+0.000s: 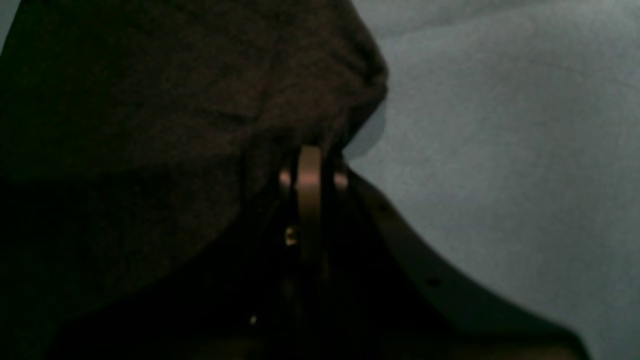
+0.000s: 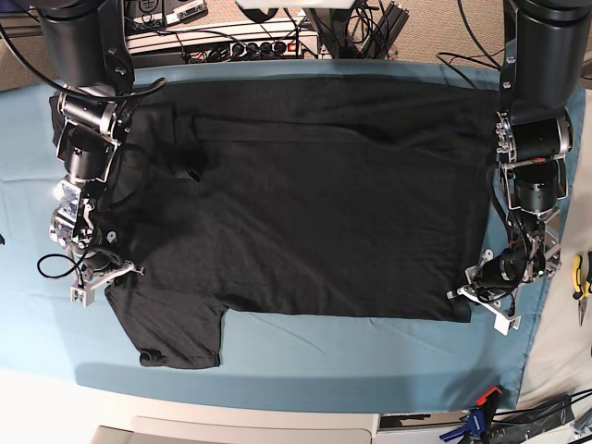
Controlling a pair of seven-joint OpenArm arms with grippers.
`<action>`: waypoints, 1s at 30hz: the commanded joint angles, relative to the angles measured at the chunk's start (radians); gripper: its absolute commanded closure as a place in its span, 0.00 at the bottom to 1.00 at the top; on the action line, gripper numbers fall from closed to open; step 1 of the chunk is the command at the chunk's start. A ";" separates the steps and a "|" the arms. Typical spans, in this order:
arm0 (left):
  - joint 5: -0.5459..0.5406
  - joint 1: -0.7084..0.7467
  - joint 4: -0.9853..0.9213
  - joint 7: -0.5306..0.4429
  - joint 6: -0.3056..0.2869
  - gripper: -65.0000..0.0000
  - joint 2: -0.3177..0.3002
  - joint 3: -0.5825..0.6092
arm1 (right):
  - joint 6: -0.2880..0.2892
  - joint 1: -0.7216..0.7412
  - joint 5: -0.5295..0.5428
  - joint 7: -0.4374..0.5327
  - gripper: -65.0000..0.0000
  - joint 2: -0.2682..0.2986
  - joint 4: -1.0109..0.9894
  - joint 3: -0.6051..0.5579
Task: Fold the T-shirt properly
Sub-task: 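Shift the right gripper along the shirt edge and regrip the cloth, then lift both held corners and fold the shirt over lengthwise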
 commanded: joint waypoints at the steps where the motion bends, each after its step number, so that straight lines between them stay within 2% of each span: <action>1: -0.011 -0.035 0.013 -0.022 -0.011 1.00 -0.013 -0.002 | 0.007 0.022 0.005 -0.011 0.98 0.009 0.011 0.001; 5: -0.011 -0.035 0.013 -0.021 -0.011 1.00 -0.014 -0.002 | 0.008 0.022 0.005 -0.013 1.00 0.010 0.011 0.001; 11: -0.023 -0.035 0.013 0.003 -0.011 1.00 -0.015 -0.002 | 0.048 0.021 0.005 -0.043 1.00 0.016 0.012 0.001; 15: -0.119 -0.035 0.013 0.055 -0.075 1.00 -0.028 -0.002 | 0.052 -0.002 0.005 -0.070 1.00 0.018 0.074 0.001; 20: -0.216 -0.035 0.014 0.113 -0.095 1.00 -0.050 -0.002 | 0.118 -0.048 0.007 -0.101 1.00 0.017 0.180 0.001; 22: -0.249 -0.035 0.014 0.135 -0.136 1.00 -0.061 -0.002 | 0.123 -0.066 0.021 -0.109 1.00 0.018 0.213 0.001; 28: -0.444 -0.035 0.014 0.290 -0.213 1.00 -0.102 -0.002 | 0.129 -0.133 0.039 -0.132 1.00 0.020 0.311 0.001; 30: -0.514 -0.035 0.014 0.344 -0.222 1.00 -0.119 -0.002 | 0.153 -0.155 0.040 -0.133 1.00 0.029 0.333 0.001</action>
